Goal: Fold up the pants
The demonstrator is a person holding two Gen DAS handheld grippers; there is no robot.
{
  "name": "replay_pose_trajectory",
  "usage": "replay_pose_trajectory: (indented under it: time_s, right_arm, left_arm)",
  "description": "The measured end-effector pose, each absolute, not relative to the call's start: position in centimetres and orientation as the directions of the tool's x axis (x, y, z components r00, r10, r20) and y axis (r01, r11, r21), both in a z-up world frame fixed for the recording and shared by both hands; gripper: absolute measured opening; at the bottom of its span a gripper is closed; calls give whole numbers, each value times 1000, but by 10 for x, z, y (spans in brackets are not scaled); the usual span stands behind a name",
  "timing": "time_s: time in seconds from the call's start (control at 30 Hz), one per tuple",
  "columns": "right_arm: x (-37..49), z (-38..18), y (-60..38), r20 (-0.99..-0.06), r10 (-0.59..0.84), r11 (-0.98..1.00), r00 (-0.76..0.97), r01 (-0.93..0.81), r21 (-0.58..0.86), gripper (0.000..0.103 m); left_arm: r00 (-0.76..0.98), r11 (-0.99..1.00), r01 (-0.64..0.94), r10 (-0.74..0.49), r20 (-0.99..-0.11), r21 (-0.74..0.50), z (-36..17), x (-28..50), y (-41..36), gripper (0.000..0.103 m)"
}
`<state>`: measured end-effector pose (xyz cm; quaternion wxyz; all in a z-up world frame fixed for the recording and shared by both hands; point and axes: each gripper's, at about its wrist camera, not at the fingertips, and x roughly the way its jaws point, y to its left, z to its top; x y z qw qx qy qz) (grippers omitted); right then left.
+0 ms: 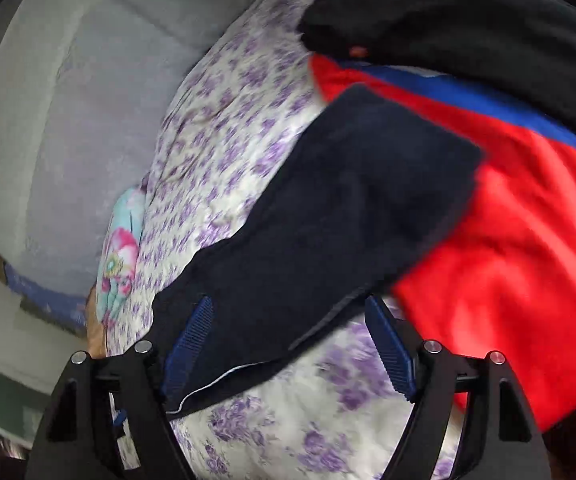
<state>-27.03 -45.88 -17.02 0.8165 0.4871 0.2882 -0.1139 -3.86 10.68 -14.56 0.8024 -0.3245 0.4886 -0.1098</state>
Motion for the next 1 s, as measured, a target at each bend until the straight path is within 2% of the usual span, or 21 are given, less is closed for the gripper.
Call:
replay_pose_trajectory:
  time_s: [0.1,0.2,0.3,0.37,0.43,0.53,0.63,0.8,1.0]
  right_arm:
    - [-287,-189,-488,-535,37,348,844,491,799,79]
    - [-282,-207,-508,-517,19,259,856,495,829,78]
    - [-270,-208,-516,-480,21,260,877,459,850,72]
    - [-260,-208,-521,-485,38,278,874,457,845,61]
    - [-255,-210,-524,-499,48,286,865,467,837,51]
    - [-254,-210,-527,-507,66,318,859,464,827,43]
    - [-263,-214,-532,-499,96,301,861,453,839,33]
    - [-261,-212,-534,-517,130,333,846,454,826,32]
    - [-260,-215,-531,-525,135,335,840,460,822,33]
  left_arm:
    - [434,773,-40,-558,-708,-633,-143,-24,72,98]
    - [331,774,156,-627,-706,-614,-132,-9,15,98]
    - [203,743,376,-649,-733,-554,-124,-4,-56,98]
    - [122,710,462,-644,-755,-531,-128,-7,-97,98]
    - [68,688,525,-621,-781,-501,-137,-12,-135,98]
    - [20,686,558,-574,-819,-467,-162,-17,-179,98]
    - [6,734,558,-469,-883,-387,-189,-22,-199,98]
    - [70,751,614,-359,-931,-244,-189,-39,-221,98]
    - [93,646,758,-245,-965,-91,-192,-76,-247,98]
